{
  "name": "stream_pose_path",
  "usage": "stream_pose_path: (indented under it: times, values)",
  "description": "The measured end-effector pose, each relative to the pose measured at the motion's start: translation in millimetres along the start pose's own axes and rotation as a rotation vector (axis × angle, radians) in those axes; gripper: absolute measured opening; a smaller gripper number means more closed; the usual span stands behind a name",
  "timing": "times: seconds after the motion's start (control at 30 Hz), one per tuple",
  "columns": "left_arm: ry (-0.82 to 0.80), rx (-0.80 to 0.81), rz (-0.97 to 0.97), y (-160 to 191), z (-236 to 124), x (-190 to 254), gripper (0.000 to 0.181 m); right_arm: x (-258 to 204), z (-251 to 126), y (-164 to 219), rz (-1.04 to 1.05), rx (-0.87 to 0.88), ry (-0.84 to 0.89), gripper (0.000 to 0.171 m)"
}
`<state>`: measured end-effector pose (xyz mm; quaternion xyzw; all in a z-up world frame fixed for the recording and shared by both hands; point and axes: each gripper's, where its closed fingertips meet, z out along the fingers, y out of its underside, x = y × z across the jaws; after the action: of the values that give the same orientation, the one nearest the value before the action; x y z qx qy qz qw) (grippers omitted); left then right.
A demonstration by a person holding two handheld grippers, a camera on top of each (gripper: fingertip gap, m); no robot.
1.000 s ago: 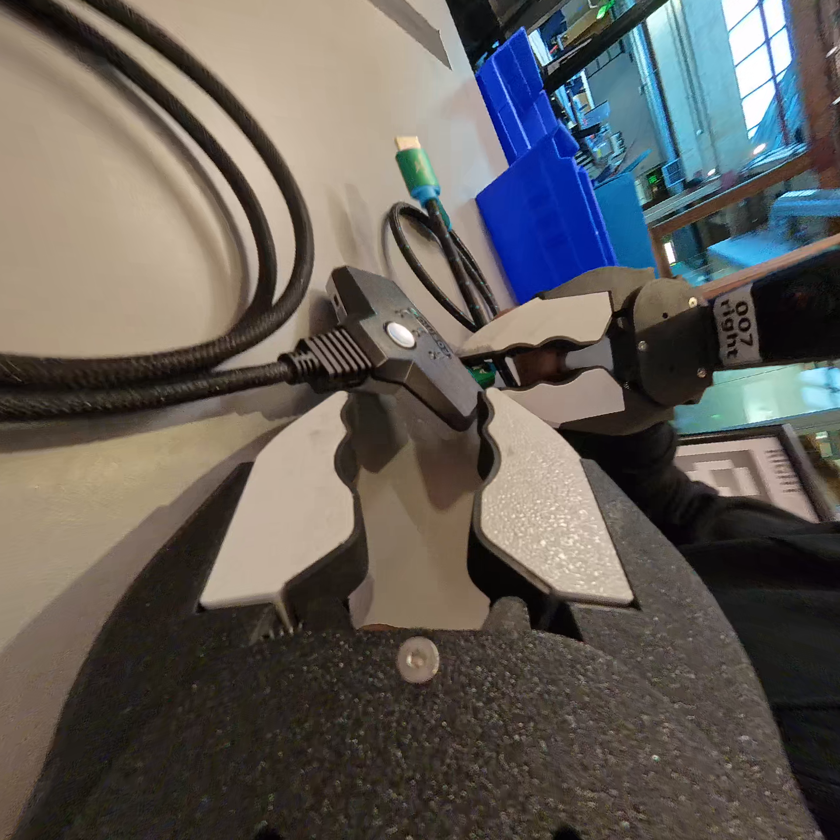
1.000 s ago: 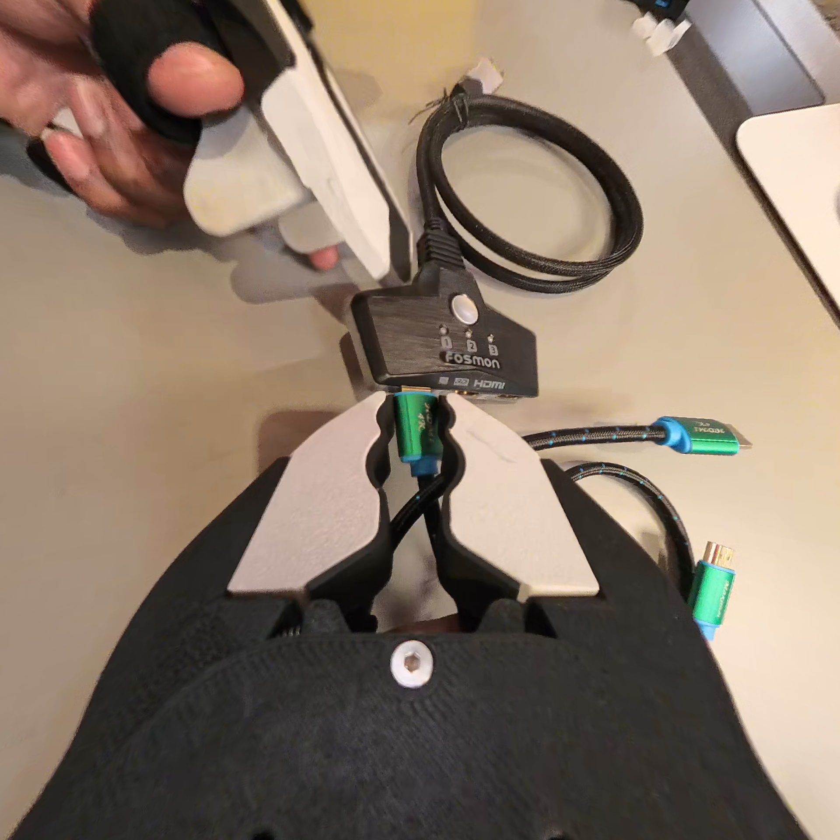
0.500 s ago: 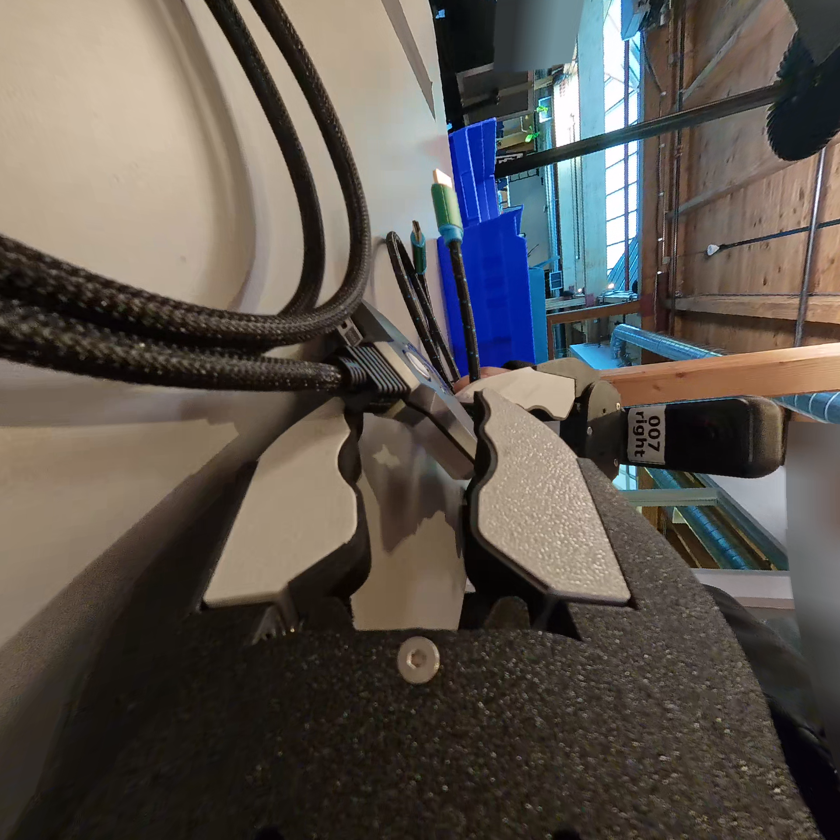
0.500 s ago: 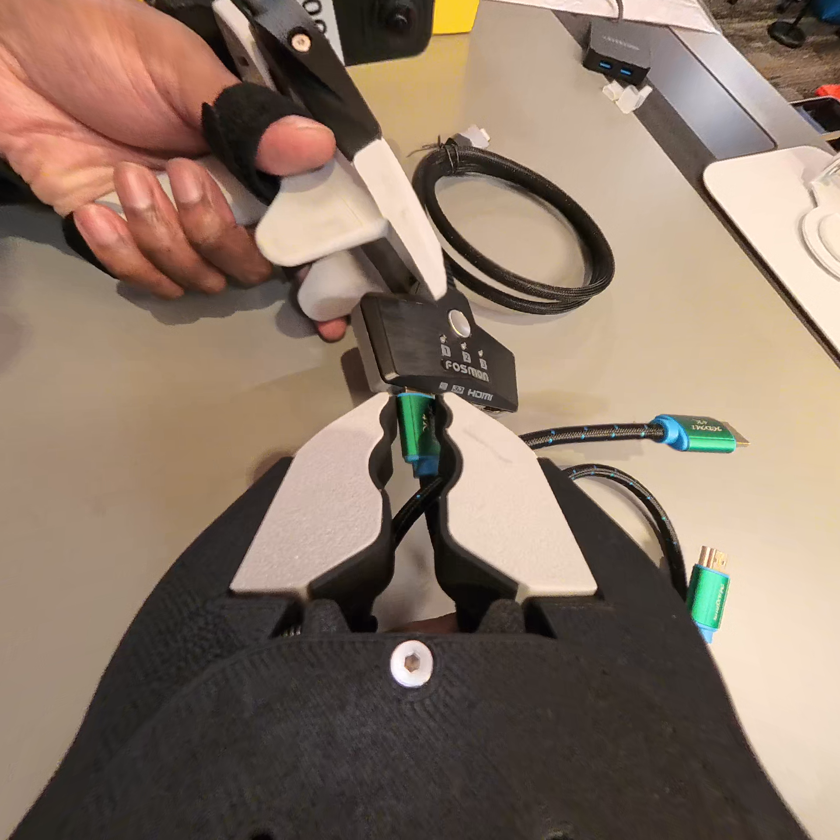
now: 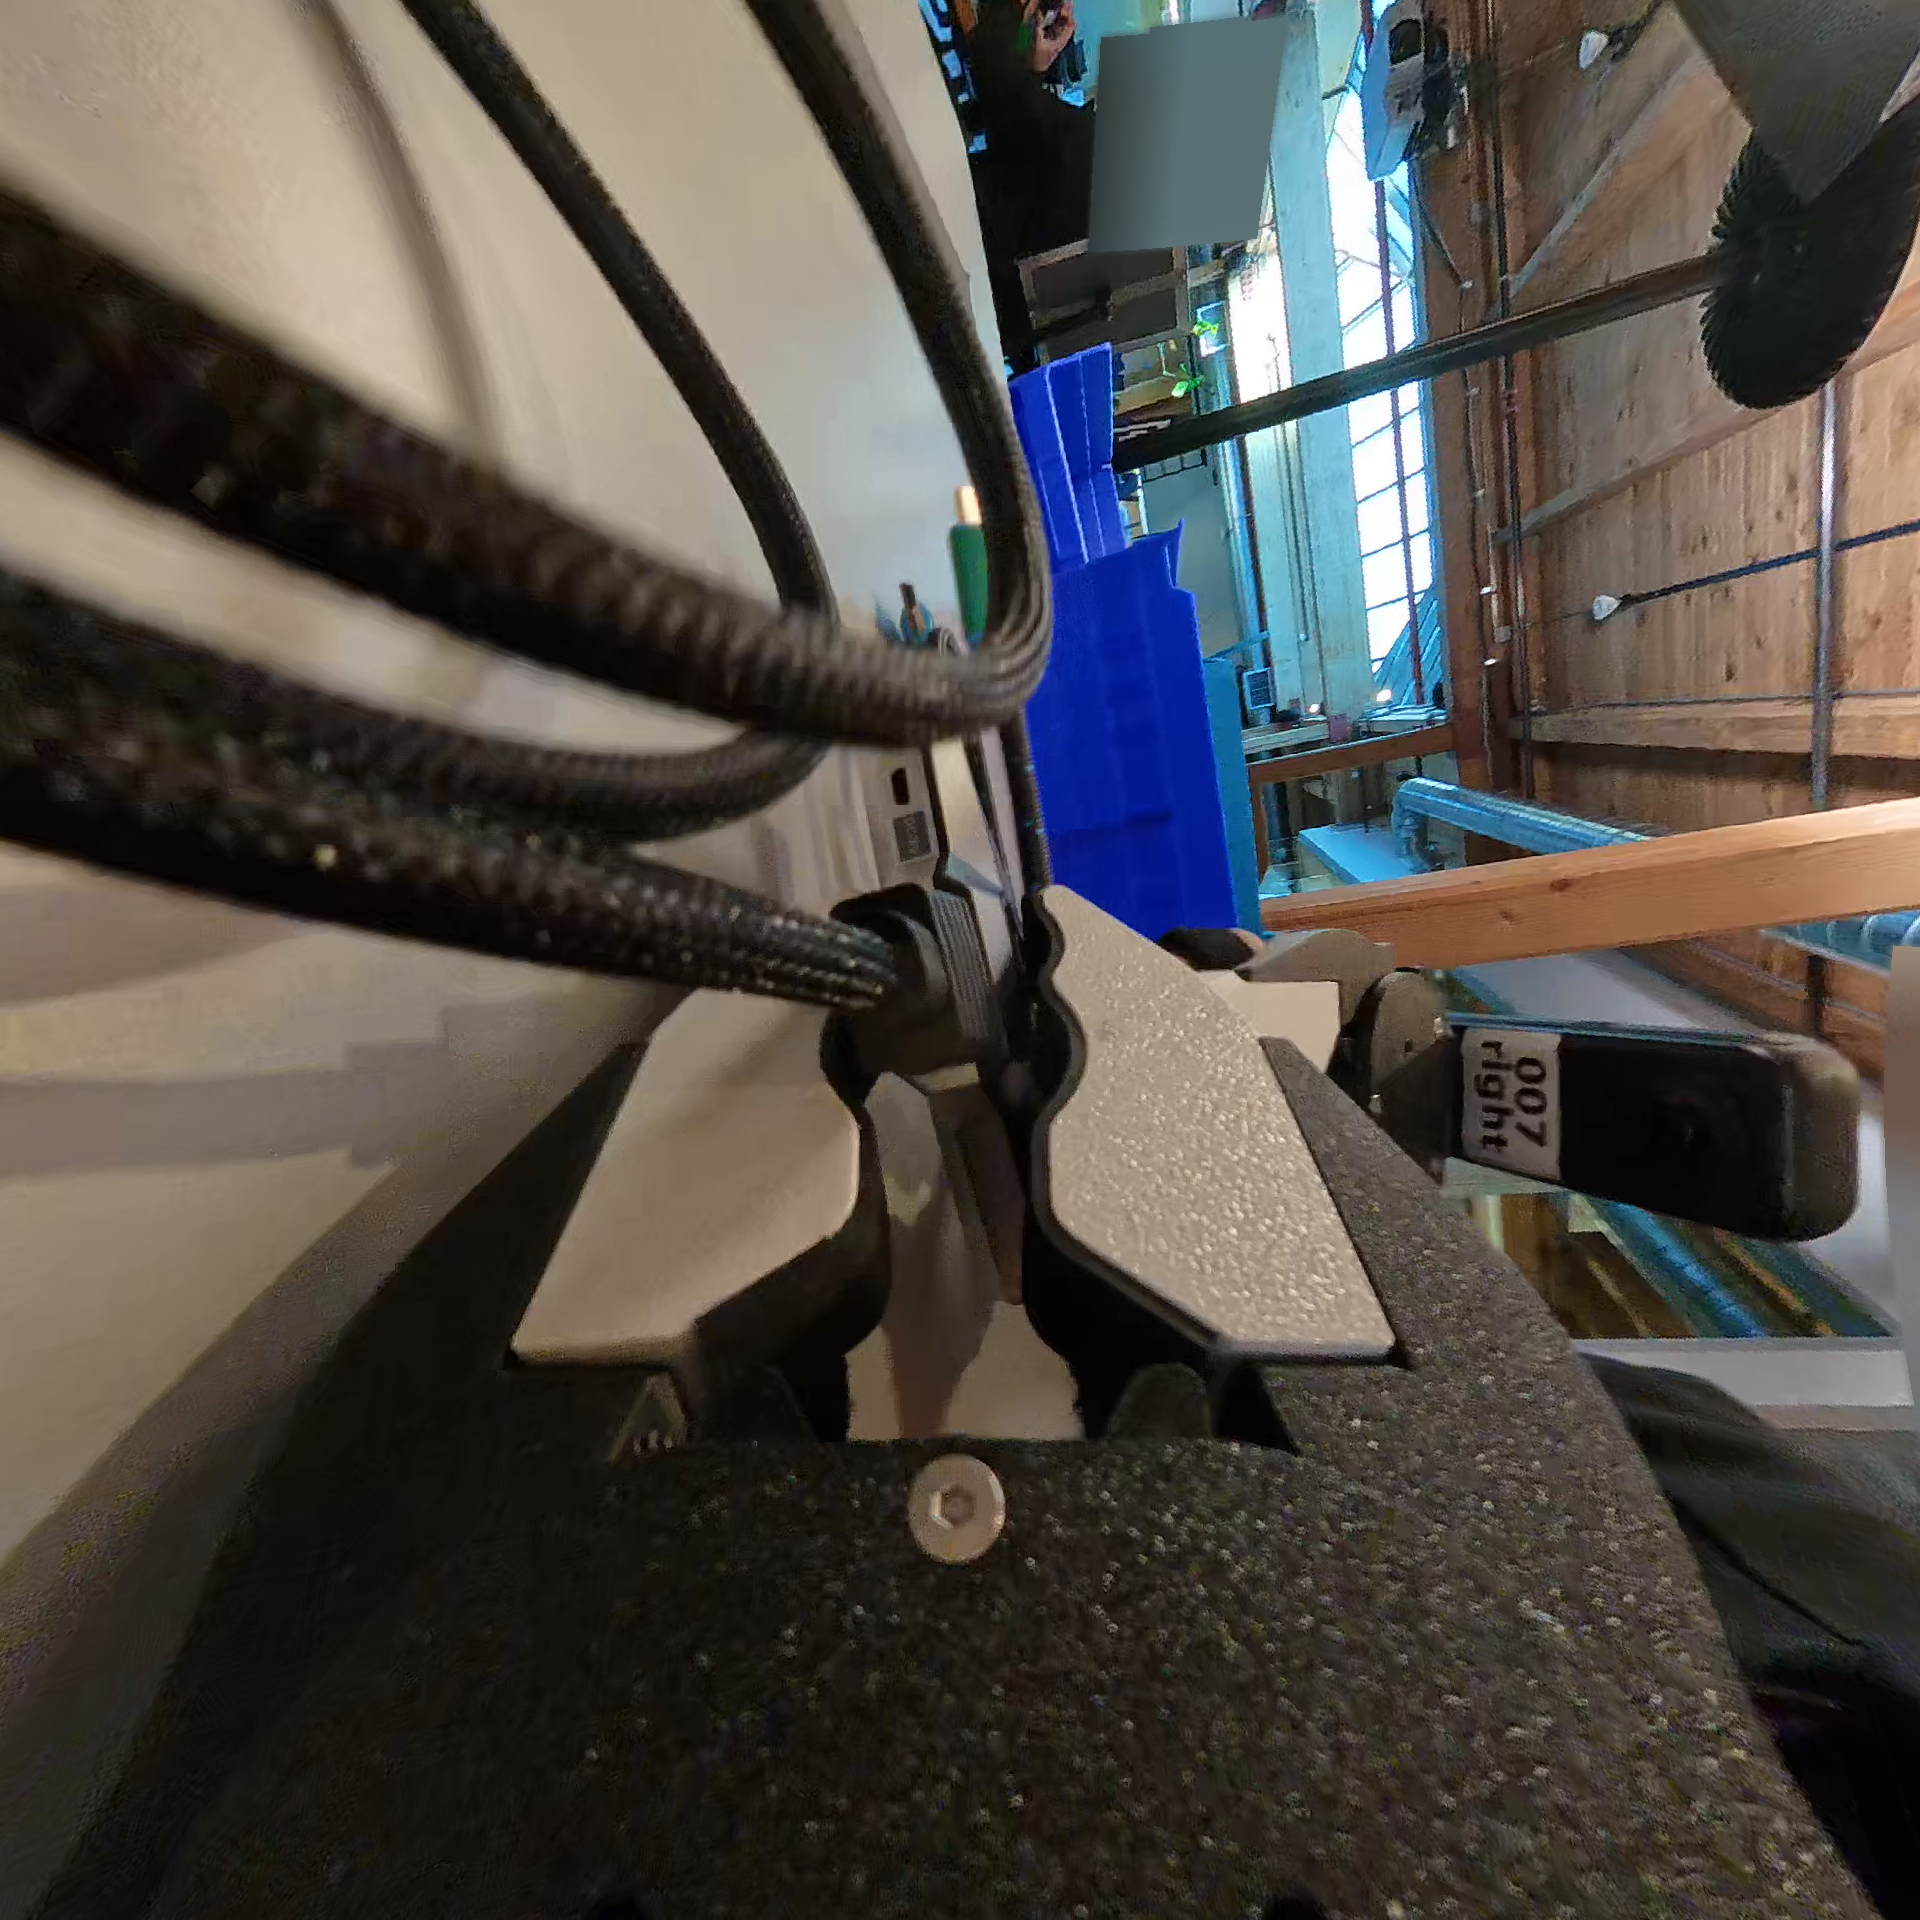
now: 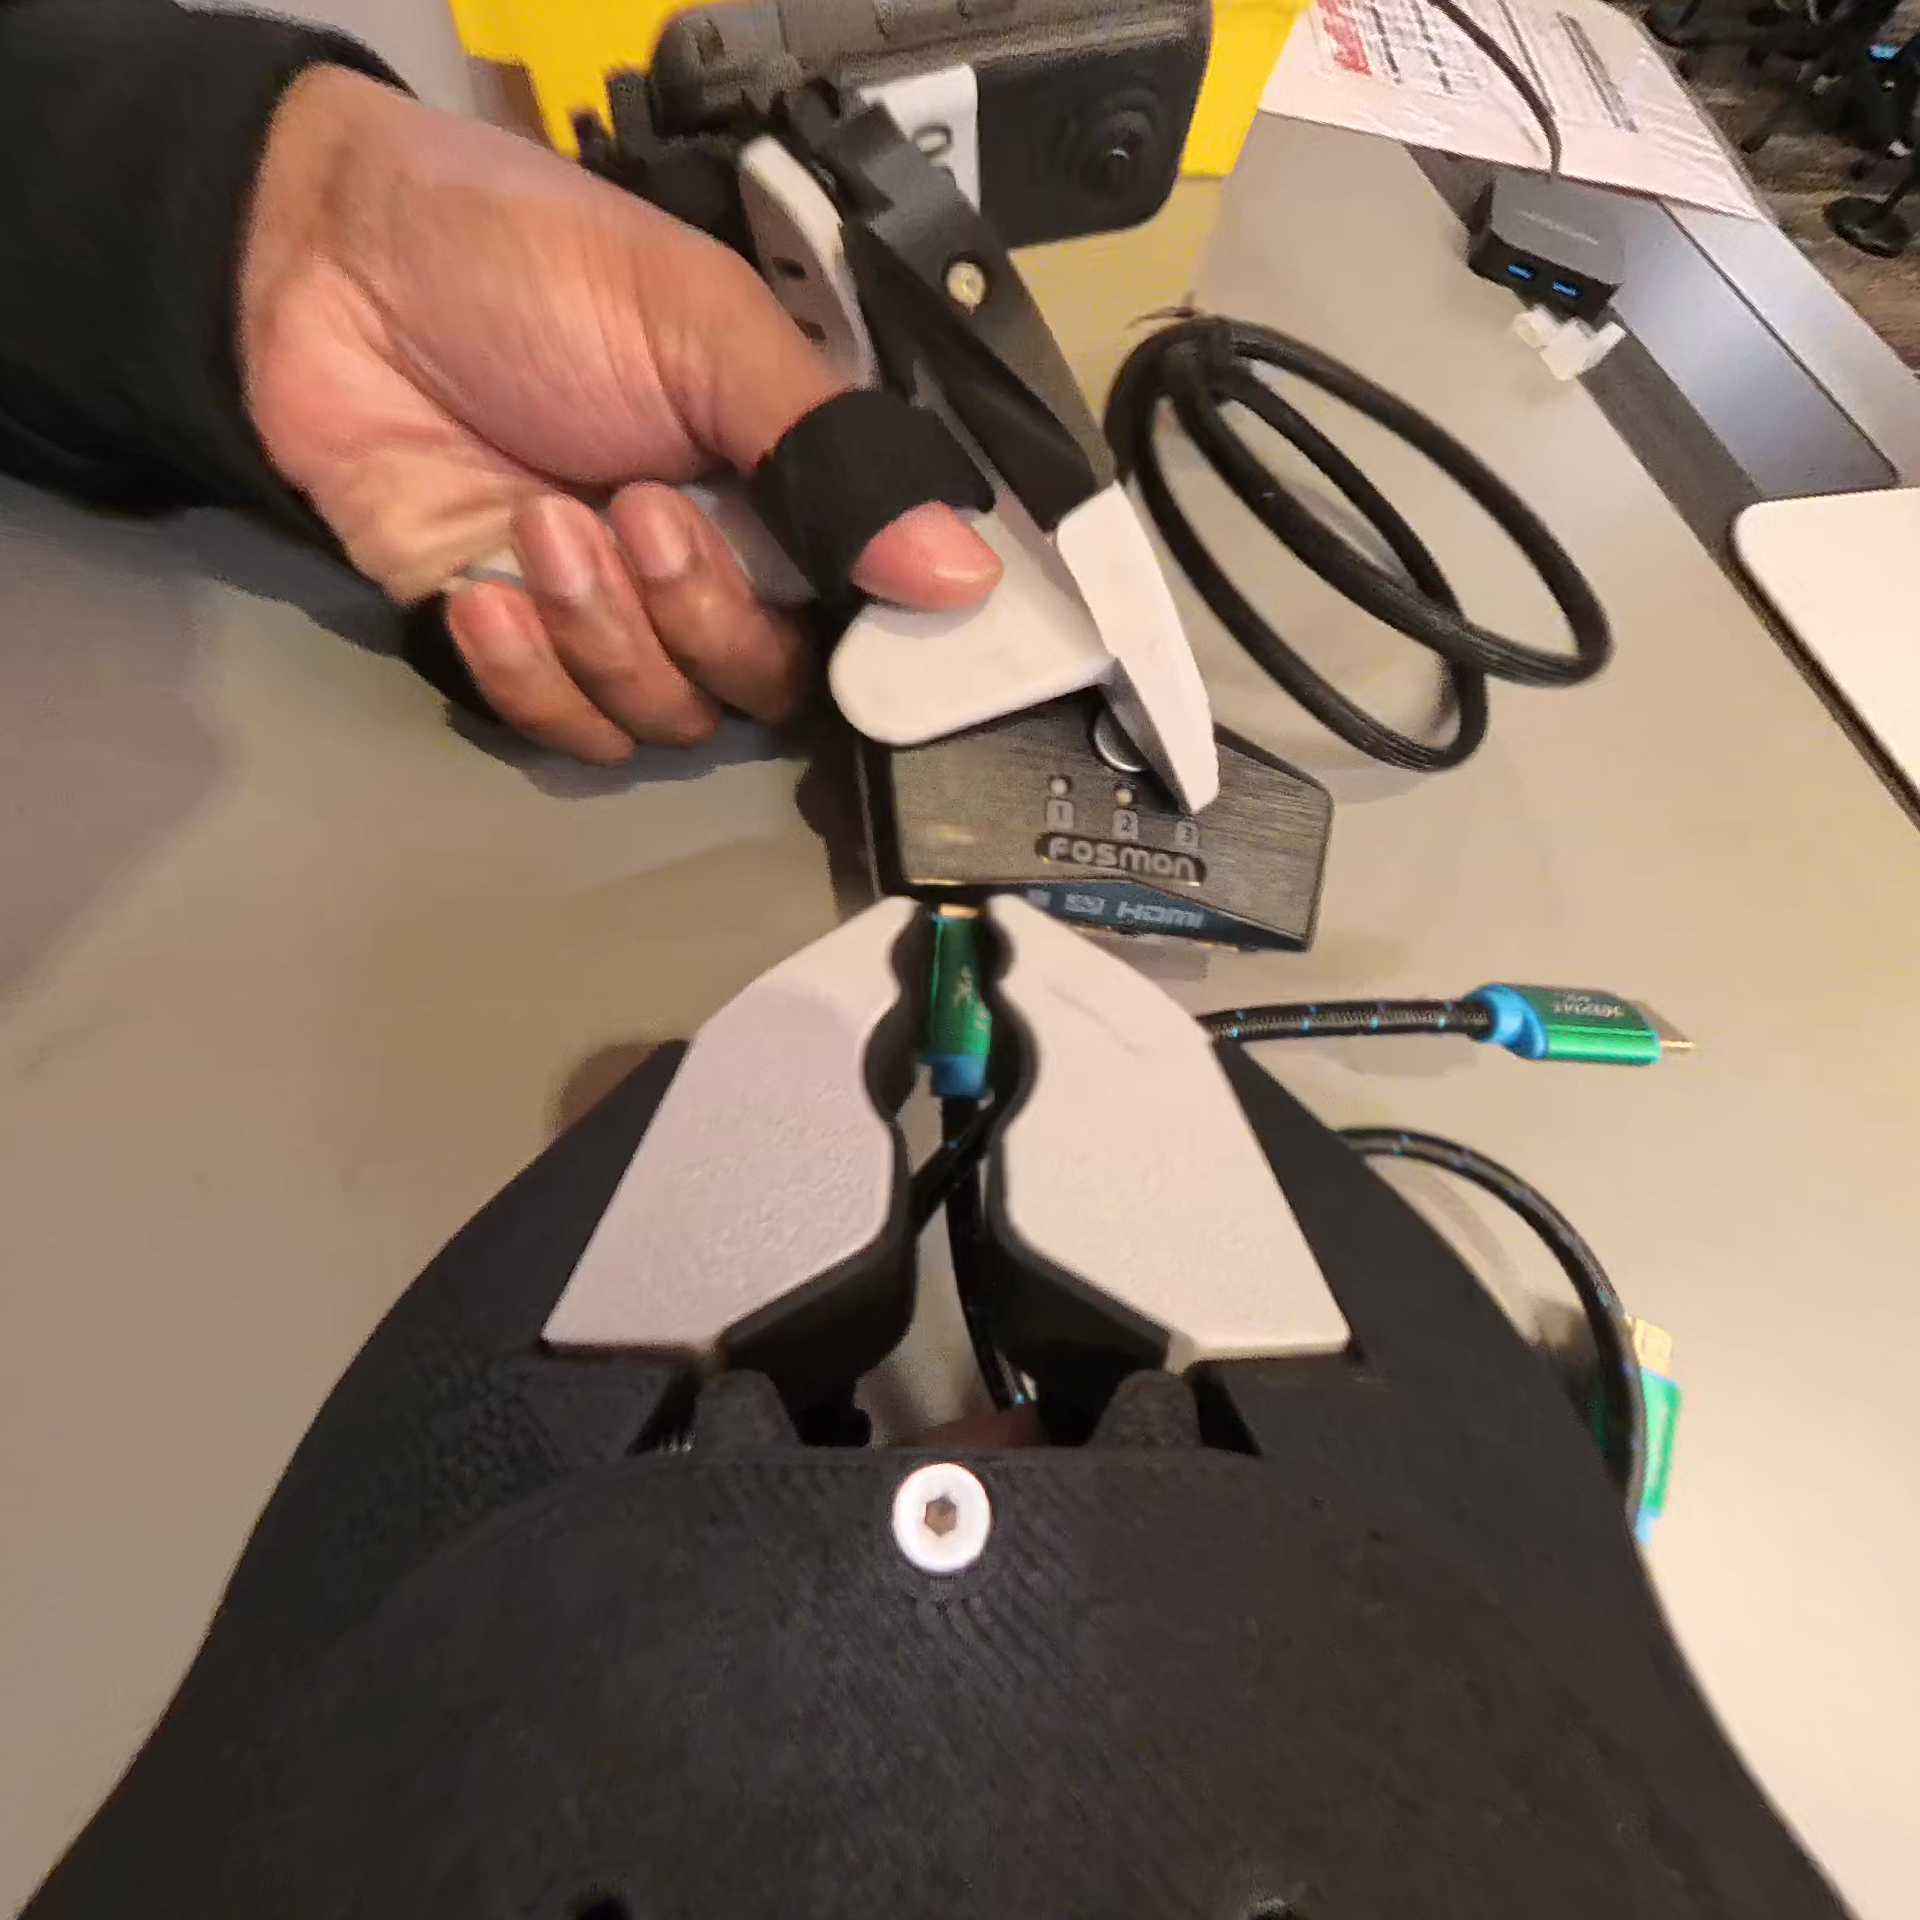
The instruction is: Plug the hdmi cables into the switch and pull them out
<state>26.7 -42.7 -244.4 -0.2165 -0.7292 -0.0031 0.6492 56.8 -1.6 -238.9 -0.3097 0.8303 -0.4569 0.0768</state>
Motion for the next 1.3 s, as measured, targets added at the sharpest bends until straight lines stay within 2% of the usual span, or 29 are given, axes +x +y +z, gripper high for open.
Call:
stream_pose_path:
  times: [0.13, 0.4, 0.57, 0.67, 0.87, 1.0, 1.3]
  values:
    - [-0.012, 0.011, 0.119, -4, -2, 6, 0.025, 3, -11, -11, 0.049, 0.058, -0.026, 0.012]
    - [0.003, 0.032, 0.255, -13, -8, 15, 0.025, 60, -26, -3, 0.299, 0.069, 0.131, 0.027]
    - [-0.01, 0.043, 0.308, -14, -9, 17, 0.026, 58, -13, 9, 0.364, -0.041, 0.108, 0.029]
    - [-0.017, 0.053, 0.336, -15, -9, 18, 0.026, 51, -2, 24, 0.387, -0.163, 0.098, 0.037]
    - [-0.03, 0.058, 0.396, -16, -10, 19, 0.026, 40, 4, 26, 0.372, -0.192, 0.052, 0.021]
    - [-0.034, 0.076, 0.398, -21, -14, 18, 0.026, 34, -1, 24, 0.362, -0.18, 0.024, 0.017]
    - [-0.058, 0.104, 0.41, -39, -26, 11, 0.026, 22, -45, 28, 0.271, -0.098, -0.02, 0.009]
